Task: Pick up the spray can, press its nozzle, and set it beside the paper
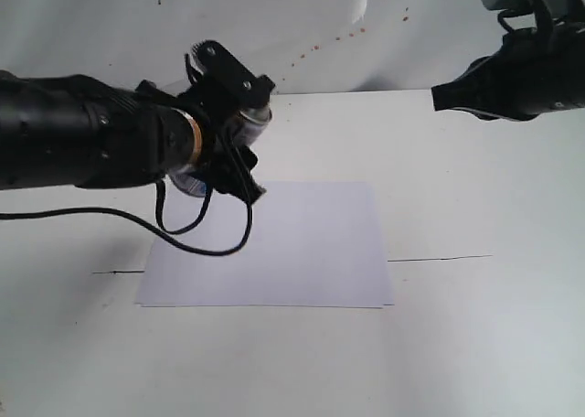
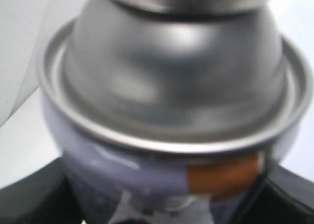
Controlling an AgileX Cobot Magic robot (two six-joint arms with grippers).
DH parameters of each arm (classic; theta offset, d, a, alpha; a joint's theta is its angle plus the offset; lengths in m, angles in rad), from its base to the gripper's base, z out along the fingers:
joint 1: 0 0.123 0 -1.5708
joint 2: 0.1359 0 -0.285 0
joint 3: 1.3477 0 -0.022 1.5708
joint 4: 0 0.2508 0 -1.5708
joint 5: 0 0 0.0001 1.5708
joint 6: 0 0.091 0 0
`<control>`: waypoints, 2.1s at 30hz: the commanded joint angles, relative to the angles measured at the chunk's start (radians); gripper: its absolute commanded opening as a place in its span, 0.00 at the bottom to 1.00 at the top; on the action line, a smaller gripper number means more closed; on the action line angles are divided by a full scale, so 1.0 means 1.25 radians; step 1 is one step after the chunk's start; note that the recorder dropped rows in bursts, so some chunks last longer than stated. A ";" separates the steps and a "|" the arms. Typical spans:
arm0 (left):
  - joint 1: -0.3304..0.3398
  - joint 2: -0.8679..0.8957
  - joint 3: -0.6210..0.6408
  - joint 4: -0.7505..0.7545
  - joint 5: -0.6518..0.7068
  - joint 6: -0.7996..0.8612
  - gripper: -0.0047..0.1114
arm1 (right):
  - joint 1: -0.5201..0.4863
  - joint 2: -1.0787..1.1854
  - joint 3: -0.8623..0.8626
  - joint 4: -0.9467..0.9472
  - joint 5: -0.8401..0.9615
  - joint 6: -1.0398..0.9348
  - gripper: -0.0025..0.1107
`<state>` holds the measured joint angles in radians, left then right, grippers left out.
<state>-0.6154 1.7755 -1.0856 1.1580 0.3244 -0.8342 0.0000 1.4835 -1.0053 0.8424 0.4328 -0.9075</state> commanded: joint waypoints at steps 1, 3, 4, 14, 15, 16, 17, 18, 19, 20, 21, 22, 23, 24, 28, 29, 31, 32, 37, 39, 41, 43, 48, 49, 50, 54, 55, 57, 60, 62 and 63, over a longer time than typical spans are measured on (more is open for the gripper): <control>0.061 -0.097 -0.007 -0.047 -0.076 -0.045 0.04 | 0.001 -0.119 0.089 0.115 -0.065 -0.137 0.02; 0.085 -0.138 -0.006 -0.068 -0.092 -0.045 0.04 | 0.001 -0.182 0.127 0.186 -0.073 -0.206 0.02; 0.093 -0.158 -0.006 -0.073 -0.094 -0.045 0.04 | 0.001 -0.221 0.146 0.231 -0.079 -0.253 0.02; 0.112 -0.286 -0.005 -0.101 -0.113 -0.045 0.04 | 0.001 -0.631 0.323 0.487 -0.219 -0.518 0.02; 0.112 -0.296 -0.005 -0.103 -0.115 -0.045 0.04 | 0.001 -0.670 0.343 0.487 -0.233 -0.518 0.02; 0.112 -0.300 -0.005 -0.103 -0.115 -0.045 0.04 | 0.001 -0.708 0.361 0.487 -0.234 -0.511 0.02; 0.112 -0.307 -0.005 -0.106 -0.115 -0.045 0.04 | 0.001 -0.744 0.380 0.487 -0.232 -0.505 0.02; 0.112 -0.311 -0.005 -0.106 -0.115 -0.045 0.04 | 0.001 -0.772 0.395 0.487 -0.228 -0.505 0.02; 0.112 -0.313 -0.005 -0.106 -0.115 -0.045 0.04 | 0.001 -0.807 0.415 0.487 -0.227 -0.503 0.02; 0.112 -0.319 -0.005 -0.106 -0.115 -0.045 0.04 | 0.001 -0.842 0.436 0.487 -0.227 -0.503 0.02; 0.112 -0.323 -0.001 -0.106 -0.115 -0.045 0.04 | 0.001 -0.869 0.451 0.487 -0.227 -0.503 0.02; 0.112 -0.328 0.001 -0.106 -0.120 -0.045 0.04 | 0.001 -0.901 0.470 0.485 -0.232 -0.503 0.02; 0.112 -0.332 0.004 -0.106 -0.120 -0.045 0.04 | 0.001 -0.932 0.487 0.484 -0.232 -0.503 0.02; 0.112 -0.340 0.011 -0.106 -0.128 -0.045 0.04 | 0.001 -0.958 0.503 0.484 -0.232 -0.503 0.02; 0.112 -0.367 0.047 -0.108 -0.159 -0.079 0.04 | 0.001 -1.031 0.546 0.484 -0.232 -0.505 0.02; 0.112 -0.374 0.058 -0.108 -0.167 -0.087 0.04 | 0.001 -1.041 0.551 0.484 -0.232 -0.505 0.02; 0.112 -0.393 0.080 -0.108 -0.179 -0.087 0.04 | 0.001 -1.057 0.552 0.487 -0.232 -0.503 0.02; 0.112 -0.401 0.087 -0.108 -0.177 -0.087 0.04 | 0.001 -1.062 0.552 0.487 -0.237 -0.503 0.02; 0.146 -0.457 0.122 -0.108 -0.186 -0.103 0.04 | 0.001 -1.071 0.552 0.487 -0.245 -0.503 0.02; 0.184 -0.470 0.131 -0.108 -0.200 -0.110 0.04 | 0.001 -1.071 0.552 0.487 -0.248 -0.503 0.02; 0.225 -0.476 0.143 -0.108 -0.247 -0.123 0.04 | 0.001 -1.071 0.552 0.487 -0.248 -0.503 0.02; 0.275 -0.476 0.161 -0.108 -0.309 -0.156 0.04 | 0.001 -1.071 0.552 0.487 -0.248 -0.503 0.02; 0.460 -0.409 0.208 -0.132 -0.492 -0.160 0.04 | 0.001 -1.071 0.552 0.487 -0.251 -0.503 0.02; 0.473 -0.394 0.208 -0.132 -0.512 -0.148 0.04 | 0.001 -1.071 0.552 0.487 -0.251 -0.503 0.02; 0.501 -0.355 0.208 -0.156 -0.556 -0.105 0.04 | 0.001 -1.071 0.552 0.487 -0.251 -0.503 0.02; 0.517 -0.220 0.208 -0.265 -0.682 0.051 0.04 | 0.001 -1.071 0.552 0.487 -0.251 -0.503 0.02; 0.517 -0.189 0.208 -0.302 -0.715 0.097 0.04 | 0.001 -1.071 0.552 0.487 -0.251 -0.503 0.02; 0.517 -0.133 0.208 -0.398 -0.739 0.190 0.04 | 0.001 -1.071 0.552 0.487 -0.251 -0.503 0.02; 0.517 -0.058 0.208 -0.446 -0.776 0.274 0.04 | 0.001 -1.071 0.552 0.487 -0.253 -0.503 0.02; 0.517 -0.022 0.208 -0.454 -0.804 0.276 0.04 | 0.001 -1.071 0.552 0.487 -0.253 -0.503 0.02; 0.517 -0.004 0.208 -0.468 -0.808 0.285 0.04 | 0.001 -1.071 0.552 0.487 -0.253 -0.503 0.02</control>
<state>0.0278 1.7343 -0.8197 0.6217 -0.6043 -0.5095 0.0000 0.1510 -0.3186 1.4455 0.1203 -1.5369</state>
